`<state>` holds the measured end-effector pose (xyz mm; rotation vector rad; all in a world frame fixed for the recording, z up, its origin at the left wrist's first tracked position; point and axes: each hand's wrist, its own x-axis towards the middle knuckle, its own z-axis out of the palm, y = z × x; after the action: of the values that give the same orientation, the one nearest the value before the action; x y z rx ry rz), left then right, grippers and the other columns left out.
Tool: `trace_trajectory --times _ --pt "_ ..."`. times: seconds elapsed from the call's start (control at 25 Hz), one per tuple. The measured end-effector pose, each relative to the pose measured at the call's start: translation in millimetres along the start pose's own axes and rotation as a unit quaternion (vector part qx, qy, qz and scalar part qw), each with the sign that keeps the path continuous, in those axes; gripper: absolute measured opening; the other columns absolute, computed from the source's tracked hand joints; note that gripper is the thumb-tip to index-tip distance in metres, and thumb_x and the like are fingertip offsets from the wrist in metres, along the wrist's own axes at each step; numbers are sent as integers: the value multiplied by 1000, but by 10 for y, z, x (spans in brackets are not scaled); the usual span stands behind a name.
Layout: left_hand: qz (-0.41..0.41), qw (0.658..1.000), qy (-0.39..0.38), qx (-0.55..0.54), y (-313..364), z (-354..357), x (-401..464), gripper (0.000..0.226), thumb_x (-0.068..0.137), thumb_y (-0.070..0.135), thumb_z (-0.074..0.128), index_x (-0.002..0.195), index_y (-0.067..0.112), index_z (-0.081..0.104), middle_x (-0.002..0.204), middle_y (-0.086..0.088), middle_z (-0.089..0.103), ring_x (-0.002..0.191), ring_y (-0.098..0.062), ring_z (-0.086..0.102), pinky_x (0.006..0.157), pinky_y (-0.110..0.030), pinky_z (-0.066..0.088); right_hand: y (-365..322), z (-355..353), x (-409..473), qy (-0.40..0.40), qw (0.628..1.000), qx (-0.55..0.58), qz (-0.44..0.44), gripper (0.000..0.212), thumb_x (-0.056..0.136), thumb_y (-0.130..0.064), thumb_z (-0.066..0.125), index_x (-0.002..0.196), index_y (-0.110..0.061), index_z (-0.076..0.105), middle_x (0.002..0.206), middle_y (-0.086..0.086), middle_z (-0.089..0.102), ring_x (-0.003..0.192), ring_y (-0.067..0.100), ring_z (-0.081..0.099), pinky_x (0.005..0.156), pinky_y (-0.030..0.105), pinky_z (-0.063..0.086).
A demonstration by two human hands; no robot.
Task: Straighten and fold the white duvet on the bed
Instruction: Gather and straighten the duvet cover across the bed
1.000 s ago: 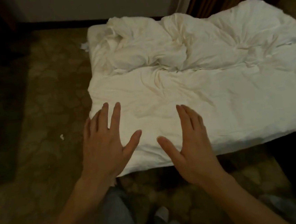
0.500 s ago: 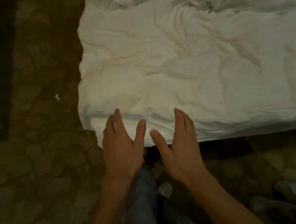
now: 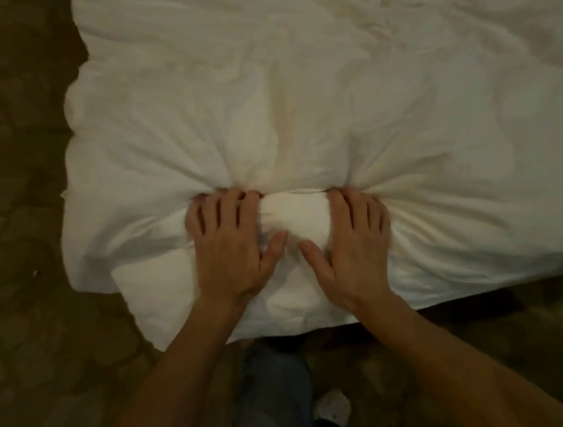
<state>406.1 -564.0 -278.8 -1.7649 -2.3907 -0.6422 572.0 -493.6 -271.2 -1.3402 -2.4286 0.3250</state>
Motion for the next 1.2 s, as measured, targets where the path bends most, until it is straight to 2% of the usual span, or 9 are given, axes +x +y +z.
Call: trace_trajectory --times 0.04,0.12,0.28,0.4,0.52,0.68,0.88,1.08,1.2 --pt "-2 1000 17 5 -16 20 78 67 99 60 23 104 7 64 103 -16 62 99 -34 55 93 -49 35 22 44 104 30 1000 -5 6 79 95 -73 23 114 -7 62 115 14 62 107 33 54 98 49 37" --pt "3 998 52 -17 -39 -31 226 66 100 59 22 85 10 63 80 -11 61 79 -30 55 78 -43 34 26 21 263 72 997 28 6 73 97 -71 22 86 -10 60 86 9 60 82 29 53 81 42 34" --pt "52 992 112 -39 -75 -328 538 67 103 53 24 67 11 60 61 -9 58 59 -28 54 67 -40 35 -80 -354 469 120 989 60 -66 74 99 -68 25 70 -9 57 65 6 53 63 25 49 67 35 29" --pt "62 986 151 -27 -13 -720 1009 68 104 52 22 61 10 55 55 -9 52 52 -29 49 60 -38 34 -194 -813 980 167 981 37 -91 71 100 -66 29 64 -9 53 58 5 49 54 23 45 57 31 20" --pt "70 979 192 -22 57 -1064 1817 70 104 53 20 58 10 52 52 -10 48 49 -29 46 55 -35 31 -286 -1259 1767 208 973 15 -98 74 100 -66 26 61 -8 50 56 4 46 51 22 42 58 30 14" --pt "77 970 228 -21 0 -1394 2958 74 103 55 20 57 9 54 50 -9 50 45 -27 45 57 -28 23 -422 -1680 2861 262 959 1 -107 76 100 -67 23 59 -9 49 57 -4 37 53 14 33 58 26 19" --pt "105 965 239 -22 -131 -1567 4140 74 102 56 19 56 11 54 51 -8 53 46 -26 47 58 -28 22 -466 -1941 4066 281 951 9 -126 75 99 -68 25 61 -9 53 55 2 48 53 14 37 58 26 22" --pt "91 970 227 -3 -258 -1050 5162 76 102 57 16 57 11 56 52 -8 55 48 -25 48 58 -29 29 -143 -1637 5121 249 962 18 -113 74 97 -69 26 61 -10 51 56 0 49 56 14 38 58 27 24" --pt "48 987 153 -1 -398 -356 5706 74 99 62 11 60 13 51 57 -7 57 55 -27 51 64 -36 38 197 -1123 5708 187 980 -4 -62 69 94 -71 27 60 -15 48 56 -4 46 54 15 38 57 27 25"
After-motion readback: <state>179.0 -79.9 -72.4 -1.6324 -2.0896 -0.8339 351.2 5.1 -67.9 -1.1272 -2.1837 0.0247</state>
